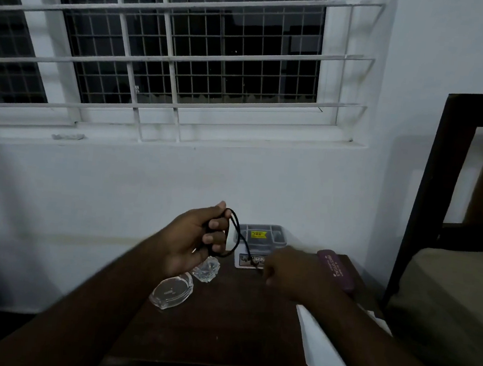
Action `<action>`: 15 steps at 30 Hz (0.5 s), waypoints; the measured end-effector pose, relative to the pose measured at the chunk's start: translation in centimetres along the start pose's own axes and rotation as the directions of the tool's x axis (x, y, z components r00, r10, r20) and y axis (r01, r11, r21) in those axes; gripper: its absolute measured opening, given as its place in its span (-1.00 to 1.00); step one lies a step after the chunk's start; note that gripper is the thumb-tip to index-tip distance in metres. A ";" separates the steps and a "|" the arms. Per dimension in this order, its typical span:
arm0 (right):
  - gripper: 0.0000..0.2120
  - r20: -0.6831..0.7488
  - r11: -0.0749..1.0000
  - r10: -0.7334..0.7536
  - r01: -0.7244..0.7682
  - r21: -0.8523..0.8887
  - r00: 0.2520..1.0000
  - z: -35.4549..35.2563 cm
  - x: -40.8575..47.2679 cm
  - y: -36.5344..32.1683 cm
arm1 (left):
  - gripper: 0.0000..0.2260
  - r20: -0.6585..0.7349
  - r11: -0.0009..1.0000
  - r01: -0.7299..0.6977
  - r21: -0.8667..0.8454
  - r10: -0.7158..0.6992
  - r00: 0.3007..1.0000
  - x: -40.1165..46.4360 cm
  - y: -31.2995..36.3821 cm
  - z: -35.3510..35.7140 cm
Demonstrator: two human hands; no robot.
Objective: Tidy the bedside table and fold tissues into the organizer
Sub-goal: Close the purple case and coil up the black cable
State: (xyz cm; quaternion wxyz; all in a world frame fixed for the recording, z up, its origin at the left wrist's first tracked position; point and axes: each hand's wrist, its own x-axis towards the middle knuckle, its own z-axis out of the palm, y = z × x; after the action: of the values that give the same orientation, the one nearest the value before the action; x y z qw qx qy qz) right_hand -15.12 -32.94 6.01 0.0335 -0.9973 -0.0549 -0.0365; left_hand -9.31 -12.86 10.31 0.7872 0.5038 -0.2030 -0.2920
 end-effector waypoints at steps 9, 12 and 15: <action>-0.75 -0.585 0.931 0.303 -0.364 0.013 0.753 -0.2 3.2 6.8 | -0.84 0.110 0.952 0.269 0.148 -0.286 0.952 -4.4 -1.8 -0.1; -0.82 -0.713 0.929 0.208 -0.363 -0.071 0.670 -1.8 2.6 6.9 | -0.85 0.065 0.930 0.301 0.210 -0.321 0.945 -5.4 -3.4 -1.0; -0.85 -0.796 0.915 0.138 -0.383 -0.125 0.590 -2.9 2.4 6.7 | -0.85 0.097 0.921 0.295 0.256 -0.328 0.940 -6.1 -4.8 -1.3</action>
State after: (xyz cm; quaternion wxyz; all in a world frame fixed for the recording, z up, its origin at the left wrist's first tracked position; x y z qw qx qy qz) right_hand -12.16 -39.57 8.70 -0.0843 -0.8749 0.1190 -0.4618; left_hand -14.27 -9.50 5.27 0.6487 0.5988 -0.2077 -0.4213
